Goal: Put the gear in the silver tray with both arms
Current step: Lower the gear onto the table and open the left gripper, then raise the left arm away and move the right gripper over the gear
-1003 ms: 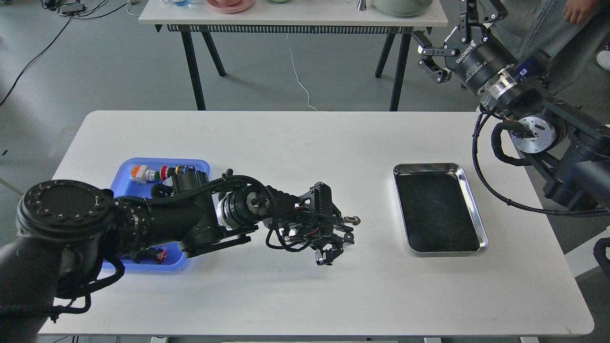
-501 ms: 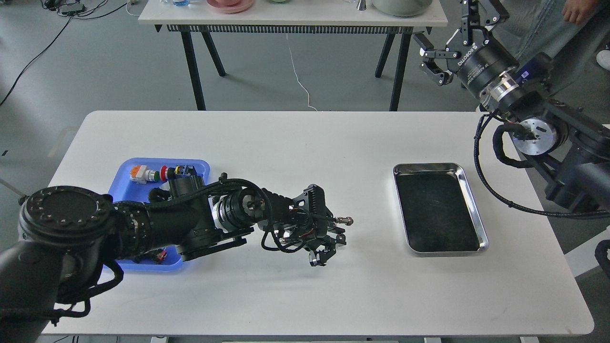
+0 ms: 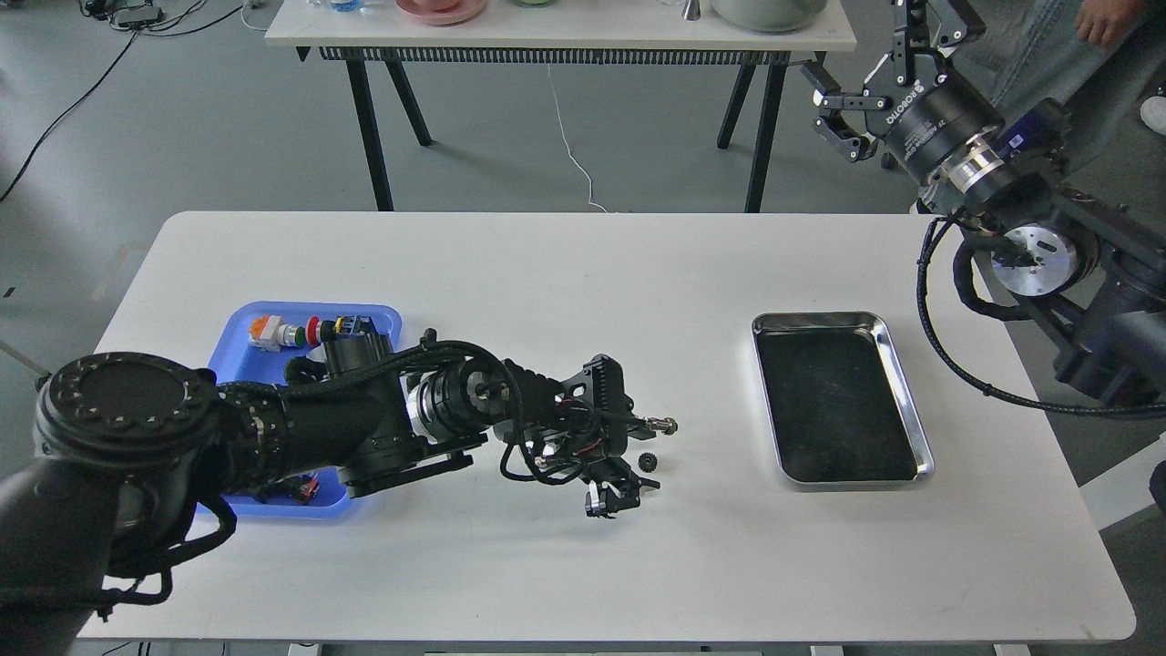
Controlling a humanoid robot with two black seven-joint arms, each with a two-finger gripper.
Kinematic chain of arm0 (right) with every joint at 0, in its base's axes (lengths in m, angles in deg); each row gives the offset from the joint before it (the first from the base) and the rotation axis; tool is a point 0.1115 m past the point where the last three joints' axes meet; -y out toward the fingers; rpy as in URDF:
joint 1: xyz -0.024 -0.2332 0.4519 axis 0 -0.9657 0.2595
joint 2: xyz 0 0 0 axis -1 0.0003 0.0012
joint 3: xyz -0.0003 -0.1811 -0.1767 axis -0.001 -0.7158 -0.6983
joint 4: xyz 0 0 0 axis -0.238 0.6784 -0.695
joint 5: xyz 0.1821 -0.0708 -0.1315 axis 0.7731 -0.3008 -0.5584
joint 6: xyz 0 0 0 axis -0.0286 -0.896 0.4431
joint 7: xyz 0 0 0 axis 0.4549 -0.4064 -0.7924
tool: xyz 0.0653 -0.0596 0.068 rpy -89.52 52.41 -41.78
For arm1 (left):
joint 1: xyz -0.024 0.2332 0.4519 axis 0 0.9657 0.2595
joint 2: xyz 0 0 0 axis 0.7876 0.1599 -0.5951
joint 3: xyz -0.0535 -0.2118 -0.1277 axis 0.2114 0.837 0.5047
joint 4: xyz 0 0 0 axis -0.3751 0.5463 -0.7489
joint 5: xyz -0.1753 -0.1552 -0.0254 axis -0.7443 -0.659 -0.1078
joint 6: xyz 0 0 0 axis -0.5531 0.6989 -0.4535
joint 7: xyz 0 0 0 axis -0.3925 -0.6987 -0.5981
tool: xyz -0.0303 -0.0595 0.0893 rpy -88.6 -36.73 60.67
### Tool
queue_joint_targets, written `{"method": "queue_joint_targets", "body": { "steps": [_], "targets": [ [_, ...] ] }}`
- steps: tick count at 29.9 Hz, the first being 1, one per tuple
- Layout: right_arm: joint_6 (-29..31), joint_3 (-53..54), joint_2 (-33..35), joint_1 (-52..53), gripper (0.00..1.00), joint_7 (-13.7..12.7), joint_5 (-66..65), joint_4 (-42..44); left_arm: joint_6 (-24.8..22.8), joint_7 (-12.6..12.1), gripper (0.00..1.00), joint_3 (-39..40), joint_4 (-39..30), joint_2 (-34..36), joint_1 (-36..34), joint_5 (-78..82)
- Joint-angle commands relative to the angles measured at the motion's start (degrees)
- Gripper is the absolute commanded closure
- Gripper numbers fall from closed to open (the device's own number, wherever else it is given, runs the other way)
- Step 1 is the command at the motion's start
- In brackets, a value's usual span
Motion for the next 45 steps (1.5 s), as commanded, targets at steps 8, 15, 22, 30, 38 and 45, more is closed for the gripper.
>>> {"method": "queue_joint_targets", "body": {
  "steps": [8, 15, 22, 30, 38, 45],
  "targets": [
    [0.0, 0.7, 9.8, -5.0, 0.00, 0.1, 0.3, -2.7, 0.4, 4.2, 0.01, 12.9, -12.6, 12.0, -1.3, -6.8],
    [0.0, 0.2, 17.5, -10.2, 0.00, 0.3, -4.3, -11.7, 0.0, 4.2, 0.01, 31.6, -13.7, 21.9, 10.2, -39.3],
    [0.0, 0.2, 21.9, -10.5, 0.00, 1.7, -31.5, -21.7, -1.2, 4.2, 0.00, 56.1, -18.2, 21.9, 22.6, -70.7],
    [0.0, -6.5, 15.4, 2.0, 0.00, 2.0, -66.4, -23.8, -3.2, 4.2, 0.01, 74.2, -19.8, 20.1, 32.9, -75.9],
    [0.0, -30.6, -3.8, 21.2, 0.00, 2.0, -85.8, -20.8, -5.9, -1.9, 0.00, 81.6, -21.5, 20.4, 33.9, -88.0],
    [0.0, -34.6, -13.2, 18.9, 0.00, 2.0, -101.0, -20.6, -6.1, -2.1, 0.00, 81.7, -21.9, 20.1, 34.0, -89.0]
  ]
}}
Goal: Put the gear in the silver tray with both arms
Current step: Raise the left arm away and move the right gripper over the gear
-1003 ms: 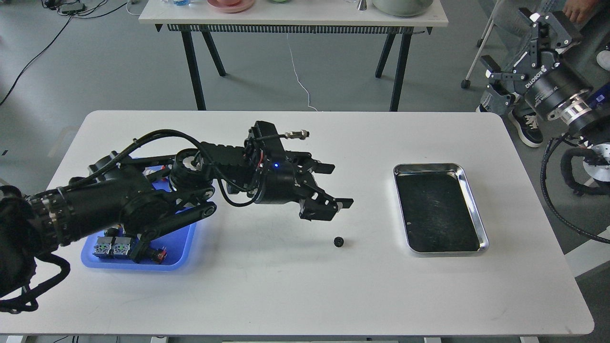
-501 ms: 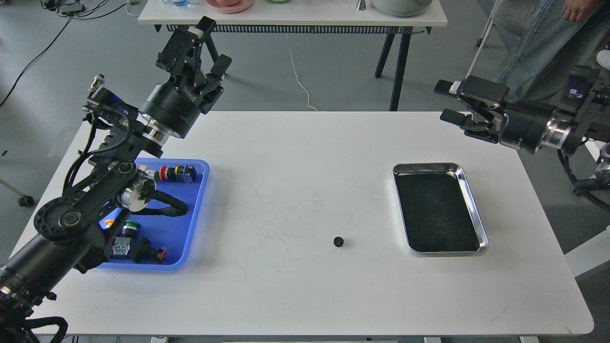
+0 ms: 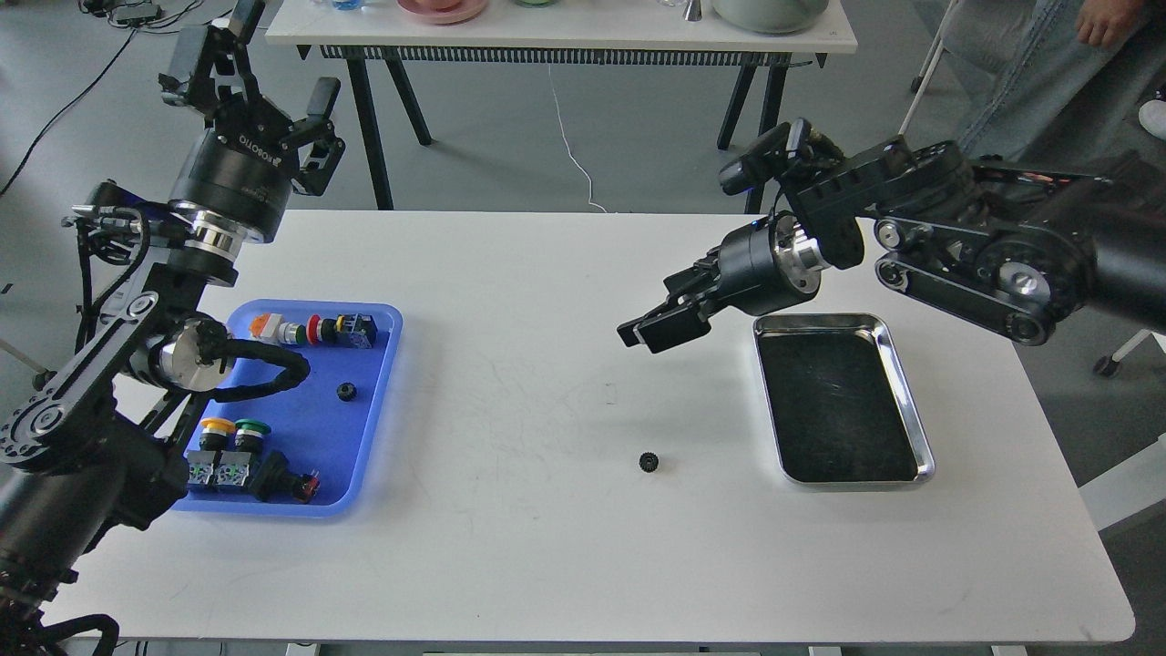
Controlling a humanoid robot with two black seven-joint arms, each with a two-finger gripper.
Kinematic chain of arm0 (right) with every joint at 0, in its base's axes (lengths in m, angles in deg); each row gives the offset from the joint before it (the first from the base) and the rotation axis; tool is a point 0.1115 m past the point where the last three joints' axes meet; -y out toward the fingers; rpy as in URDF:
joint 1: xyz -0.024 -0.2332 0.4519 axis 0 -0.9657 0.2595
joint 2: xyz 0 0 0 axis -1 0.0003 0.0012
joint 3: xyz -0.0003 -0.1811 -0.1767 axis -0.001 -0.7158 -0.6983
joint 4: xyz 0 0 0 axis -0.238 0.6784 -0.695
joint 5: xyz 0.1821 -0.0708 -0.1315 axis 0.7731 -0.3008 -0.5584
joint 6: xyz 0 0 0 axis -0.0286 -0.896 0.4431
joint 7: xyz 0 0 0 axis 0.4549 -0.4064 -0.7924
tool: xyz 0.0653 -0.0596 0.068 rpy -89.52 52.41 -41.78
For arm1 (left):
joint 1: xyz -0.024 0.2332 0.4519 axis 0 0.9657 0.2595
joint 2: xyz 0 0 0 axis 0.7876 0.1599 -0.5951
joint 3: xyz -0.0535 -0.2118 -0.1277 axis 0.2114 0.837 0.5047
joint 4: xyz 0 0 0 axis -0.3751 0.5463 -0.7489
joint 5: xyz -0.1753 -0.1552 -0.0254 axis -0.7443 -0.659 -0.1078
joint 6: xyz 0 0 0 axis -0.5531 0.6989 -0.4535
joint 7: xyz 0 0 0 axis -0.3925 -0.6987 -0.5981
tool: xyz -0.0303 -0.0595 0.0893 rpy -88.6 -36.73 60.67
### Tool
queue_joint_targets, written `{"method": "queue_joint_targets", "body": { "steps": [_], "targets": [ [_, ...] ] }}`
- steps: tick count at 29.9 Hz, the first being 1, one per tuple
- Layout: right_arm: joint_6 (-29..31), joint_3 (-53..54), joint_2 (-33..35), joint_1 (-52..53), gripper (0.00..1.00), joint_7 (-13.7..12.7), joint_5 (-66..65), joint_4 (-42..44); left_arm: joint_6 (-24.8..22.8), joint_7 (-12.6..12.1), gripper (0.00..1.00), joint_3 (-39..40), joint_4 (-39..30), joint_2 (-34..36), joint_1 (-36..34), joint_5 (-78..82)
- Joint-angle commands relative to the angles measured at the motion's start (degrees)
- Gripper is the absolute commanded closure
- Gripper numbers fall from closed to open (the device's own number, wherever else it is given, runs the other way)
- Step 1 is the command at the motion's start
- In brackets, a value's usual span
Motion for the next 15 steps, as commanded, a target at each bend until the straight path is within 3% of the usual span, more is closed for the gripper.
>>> {"method": "queue_joint_targets", "body": {
  "steps": [1, 15],
  "targets": [
    [0.0, -1.4, -4.3, -2.4, 0.00, 0.0, -3.6, 0.3, 0.0, 0.0, 0.00, 0.1, -0.4, -0.2, 0.1, -0.1],
    [0.0, -3.7, -11.9, -7.6, 0.00, 0.0, -11.9, 5.9, 0.0, 0.0, 0.00, 0.1, -0.9, -0.2, 0.1, -0.1]
  ]
}}
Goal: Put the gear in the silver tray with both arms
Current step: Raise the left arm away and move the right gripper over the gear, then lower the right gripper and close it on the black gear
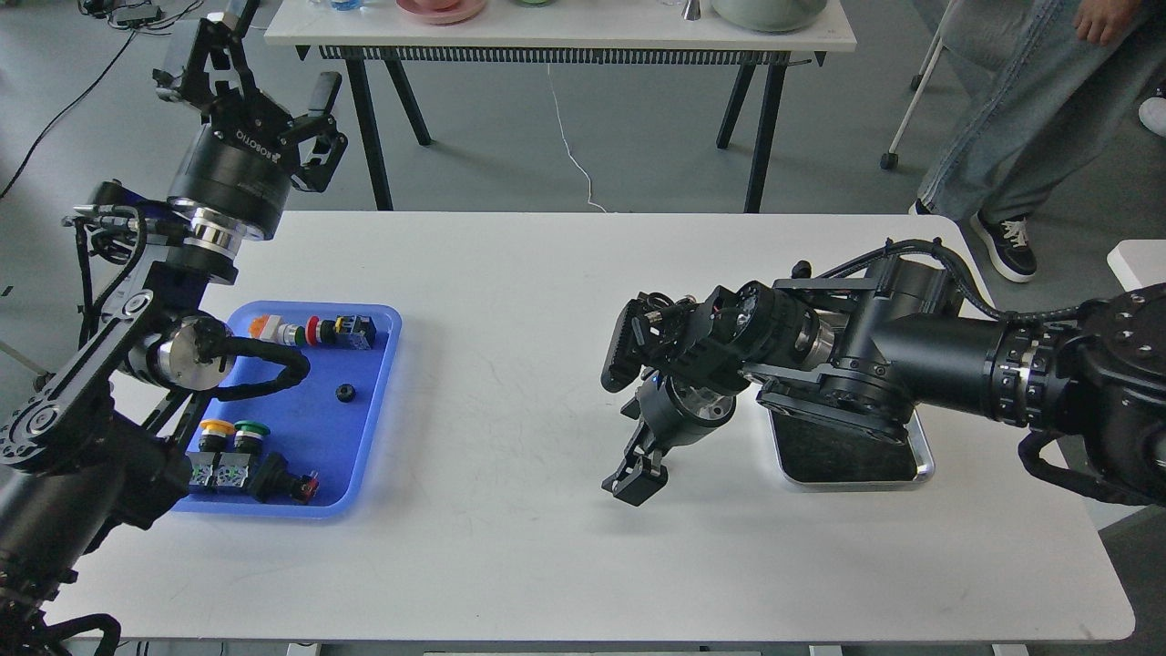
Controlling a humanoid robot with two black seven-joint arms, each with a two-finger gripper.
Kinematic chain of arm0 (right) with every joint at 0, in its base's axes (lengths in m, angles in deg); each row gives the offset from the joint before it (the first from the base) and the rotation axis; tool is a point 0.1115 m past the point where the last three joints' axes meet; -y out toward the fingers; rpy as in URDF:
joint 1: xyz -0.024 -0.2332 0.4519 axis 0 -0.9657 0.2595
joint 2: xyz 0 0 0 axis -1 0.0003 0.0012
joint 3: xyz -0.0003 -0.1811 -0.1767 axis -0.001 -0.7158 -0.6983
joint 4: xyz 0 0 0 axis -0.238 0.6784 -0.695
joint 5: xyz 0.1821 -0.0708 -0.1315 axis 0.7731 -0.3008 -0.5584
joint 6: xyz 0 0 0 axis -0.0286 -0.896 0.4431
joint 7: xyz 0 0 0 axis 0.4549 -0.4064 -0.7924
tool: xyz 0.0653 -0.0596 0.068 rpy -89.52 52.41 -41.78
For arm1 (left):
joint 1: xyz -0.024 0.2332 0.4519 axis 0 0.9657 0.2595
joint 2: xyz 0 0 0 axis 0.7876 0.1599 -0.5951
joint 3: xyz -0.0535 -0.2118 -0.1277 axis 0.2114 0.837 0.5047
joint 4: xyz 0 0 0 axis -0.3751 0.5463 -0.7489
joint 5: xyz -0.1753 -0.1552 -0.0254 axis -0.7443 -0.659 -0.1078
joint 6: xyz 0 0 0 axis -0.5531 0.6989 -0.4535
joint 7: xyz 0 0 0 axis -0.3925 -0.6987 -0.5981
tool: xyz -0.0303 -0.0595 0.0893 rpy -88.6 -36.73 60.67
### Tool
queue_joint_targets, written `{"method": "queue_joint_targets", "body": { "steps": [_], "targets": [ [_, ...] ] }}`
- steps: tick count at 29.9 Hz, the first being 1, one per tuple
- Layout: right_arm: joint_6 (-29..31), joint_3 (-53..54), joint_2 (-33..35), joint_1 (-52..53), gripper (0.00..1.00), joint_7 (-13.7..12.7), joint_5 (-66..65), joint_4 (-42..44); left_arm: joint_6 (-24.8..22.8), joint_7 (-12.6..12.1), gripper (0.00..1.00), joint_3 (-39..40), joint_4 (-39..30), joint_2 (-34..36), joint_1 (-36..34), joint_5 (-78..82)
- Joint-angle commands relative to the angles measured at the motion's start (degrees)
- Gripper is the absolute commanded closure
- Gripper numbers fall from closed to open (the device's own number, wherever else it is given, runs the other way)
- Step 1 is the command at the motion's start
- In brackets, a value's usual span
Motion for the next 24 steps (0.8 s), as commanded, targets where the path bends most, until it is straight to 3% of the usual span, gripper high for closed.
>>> {"method": "queue_joint_targets", "body": {
  "steps": [1, 17, 19, 24],
  "targets": [
    [0.0, -0.7, -0.6, -0.1, 0.00, 0.0, -0.4, 0.5, 0.0, 0.0, 0.00, 0.0, 0.0, -0.1, 0.0, 0.0],
    [0.0, -4.0, -0.9, -1.6, 0.08, 0.0, -0.5, 3.4, 0.0, 0.0, 0.00, 0.1, 0.0, 0.0, 0.4, 0.0],
    [0.0, -4.1, -1.7, -1.9, 0.12, 0.0, -0.5, 3.9, 0.0, 0.0, 0.00, 0.1, 0.0, 0.0, 0.4, 0.0],
    [0.0, -4.3, -2.6, -1.9, 0.33, 0.0, -0.5, 4.7, 0.0, 0.0, 0.00, 0.3, 0.0, -0.1, 0.4, 0.0]
  ]
}}
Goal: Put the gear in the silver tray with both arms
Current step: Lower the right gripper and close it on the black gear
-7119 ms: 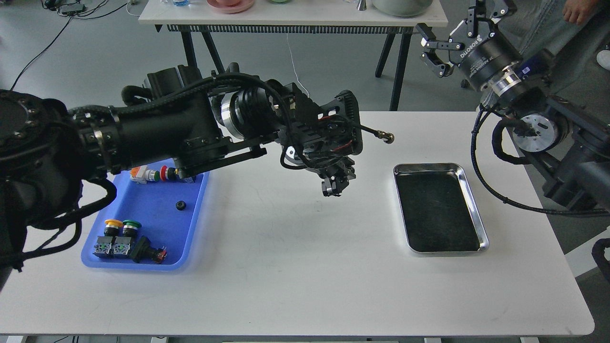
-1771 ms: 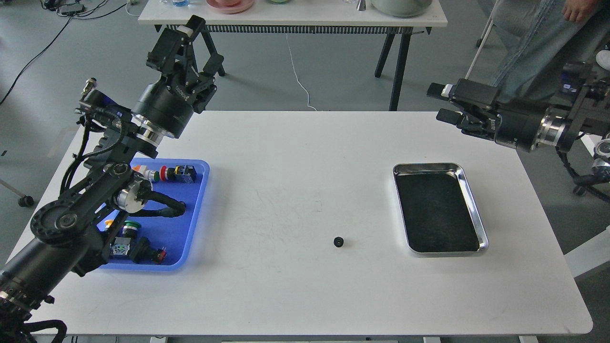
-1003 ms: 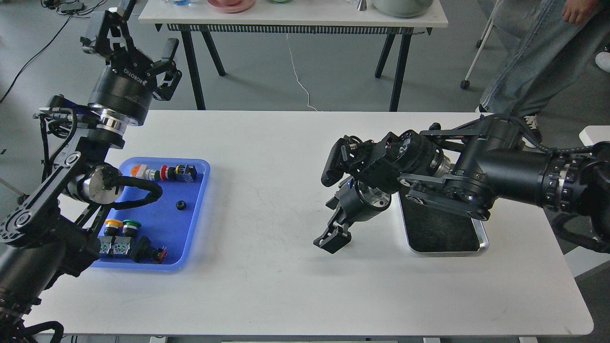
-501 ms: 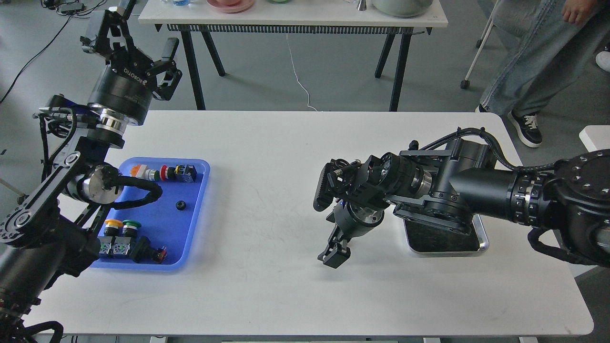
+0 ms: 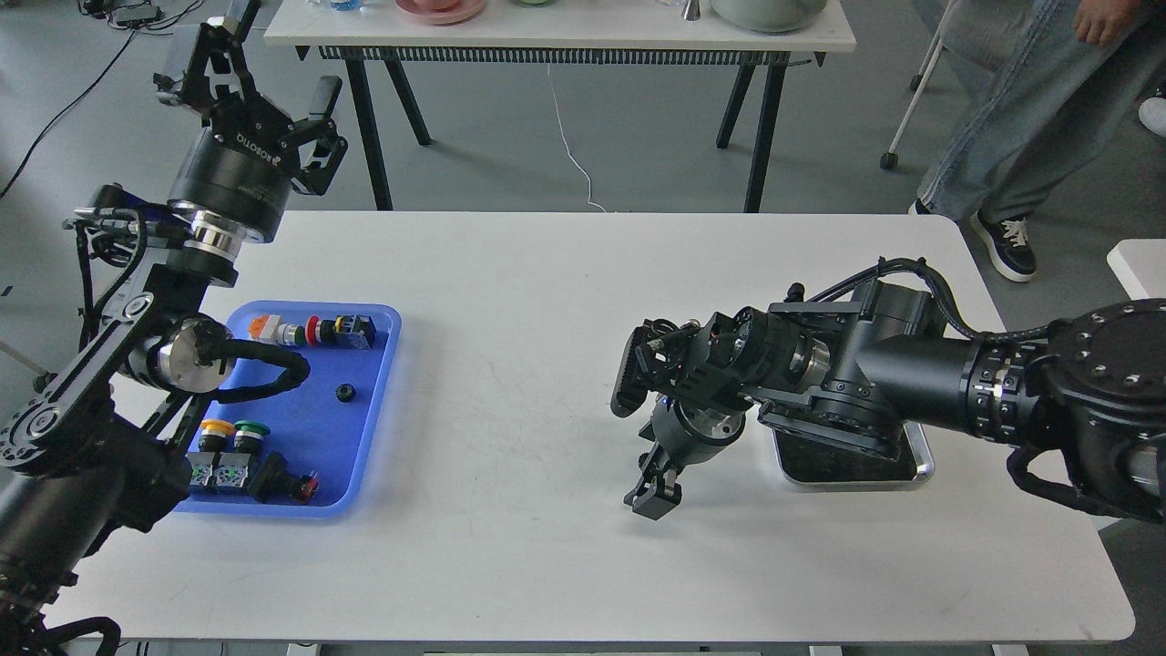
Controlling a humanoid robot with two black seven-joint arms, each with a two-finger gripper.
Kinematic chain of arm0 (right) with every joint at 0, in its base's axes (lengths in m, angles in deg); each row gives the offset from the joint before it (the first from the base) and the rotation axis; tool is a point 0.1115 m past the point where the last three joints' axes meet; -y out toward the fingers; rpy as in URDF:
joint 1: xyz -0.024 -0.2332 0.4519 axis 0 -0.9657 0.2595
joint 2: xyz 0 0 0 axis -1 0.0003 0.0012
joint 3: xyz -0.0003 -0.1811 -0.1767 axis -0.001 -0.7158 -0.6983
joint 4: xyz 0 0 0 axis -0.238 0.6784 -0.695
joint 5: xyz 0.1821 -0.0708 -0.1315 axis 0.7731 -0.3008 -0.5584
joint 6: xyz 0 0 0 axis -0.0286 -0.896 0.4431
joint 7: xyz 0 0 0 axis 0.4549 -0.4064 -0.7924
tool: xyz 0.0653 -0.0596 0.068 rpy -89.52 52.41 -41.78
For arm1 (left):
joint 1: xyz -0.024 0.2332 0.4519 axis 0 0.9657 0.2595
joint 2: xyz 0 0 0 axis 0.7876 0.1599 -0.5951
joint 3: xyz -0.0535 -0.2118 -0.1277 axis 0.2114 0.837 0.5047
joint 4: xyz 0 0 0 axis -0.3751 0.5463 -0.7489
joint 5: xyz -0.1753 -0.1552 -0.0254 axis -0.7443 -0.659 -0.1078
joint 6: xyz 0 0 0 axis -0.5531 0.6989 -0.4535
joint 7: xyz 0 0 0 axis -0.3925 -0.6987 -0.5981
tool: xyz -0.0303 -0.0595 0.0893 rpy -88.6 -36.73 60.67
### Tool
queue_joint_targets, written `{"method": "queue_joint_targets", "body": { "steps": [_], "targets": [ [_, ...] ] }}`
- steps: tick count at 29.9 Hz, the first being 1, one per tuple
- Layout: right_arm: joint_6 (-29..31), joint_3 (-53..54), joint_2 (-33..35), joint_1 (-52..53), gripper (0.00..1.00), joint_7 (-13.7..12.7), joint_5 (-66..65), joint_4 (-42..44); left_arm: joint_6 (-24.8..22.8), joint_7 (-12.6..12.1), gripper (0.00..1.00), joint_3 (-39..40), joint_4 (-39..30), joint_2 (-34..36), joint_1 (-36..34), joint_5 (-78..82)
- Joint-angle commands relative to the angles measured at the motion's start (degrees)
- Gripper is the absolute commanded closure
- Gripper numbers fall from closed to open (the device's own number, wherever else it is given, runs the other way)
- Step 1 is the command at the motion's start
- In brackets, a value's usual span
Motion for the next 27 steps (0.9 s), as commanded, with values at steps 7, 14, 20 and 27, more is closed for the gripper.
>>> {"method": "queue_joint_targets", "body": {
  "steps": [7, 14, 20, 27],
  "targets": [
    [0.0, -1.3, -1.5, -0.2, 0.33, 0.0, 0.0, 2.5, 0.0, 0.0, 0.00, 0.2, 0.0, -0.1, 0.0, 0.0],
    [0.0, -1.3, -1.6, -0.5, 0.52, 0.0, 0.1, 2.7, 0.0, 0.0, 0.00, 0.2, 0.0, -0.1, 0.0, 0.0],
    [0.0, -1.3, -1.6, -0.2, 0.63, 0.0, 0.1, 2.7, 0.0, -0.1, 0.01, 0.2, 0.0, -0.1, 0.0, 0.0],
    [0.0, -1.4, -1.6, 0.4, 0.70, 0.0, 0.2, 2.6, 0.0, 0.0, 0.00, 0.3, 0.0, -0.2, 0.0, 0.0]
  ]
}}
